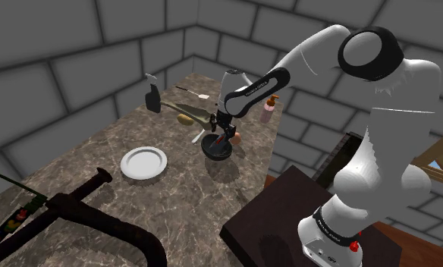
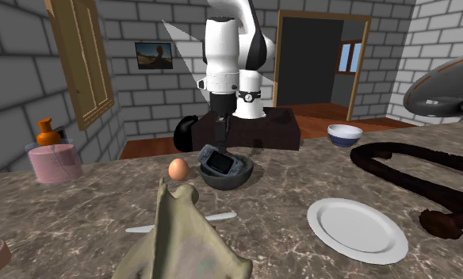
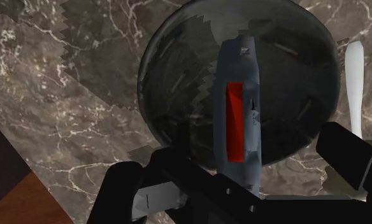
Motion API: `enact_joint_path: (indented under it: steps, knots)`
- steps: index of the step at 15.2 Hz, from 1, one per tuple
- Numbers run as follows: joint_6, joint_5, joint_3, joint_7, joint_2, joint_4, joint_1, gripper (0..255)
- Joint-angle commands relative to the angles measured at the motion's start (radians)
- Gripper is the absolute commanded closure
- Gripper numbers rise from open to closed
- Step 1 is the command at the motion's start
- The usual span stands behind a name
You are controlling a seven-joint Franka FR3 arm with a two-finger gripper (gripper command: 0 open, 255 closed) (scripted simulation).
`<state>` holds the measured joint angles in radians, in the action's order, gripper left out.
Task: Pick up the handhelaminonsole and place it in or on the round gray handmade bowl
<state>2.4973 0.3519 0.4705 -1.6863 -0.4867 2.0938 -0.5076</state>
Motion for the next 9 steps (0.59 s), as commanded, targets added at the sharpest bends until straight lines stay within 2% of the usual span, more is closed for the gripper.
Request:
enact_joint_path:
  steps: [1, 2, 6, 9]
  knots:
    - [0.0, 0.0, 0.0, 0.0, 0.0, 0.0, 0.0, 0]
    - [0.0, 0.0, 0.0, 0.0, 0.0, 0.0, 0.0, 0]
    - [-0.092, -0.075, 0.054, 0.05, 0.101, 0.0, -0.041, 0]
    - [-0.092, -0.076, 0.054, 0.05, 0.101, 0.0, -0.041, 0]
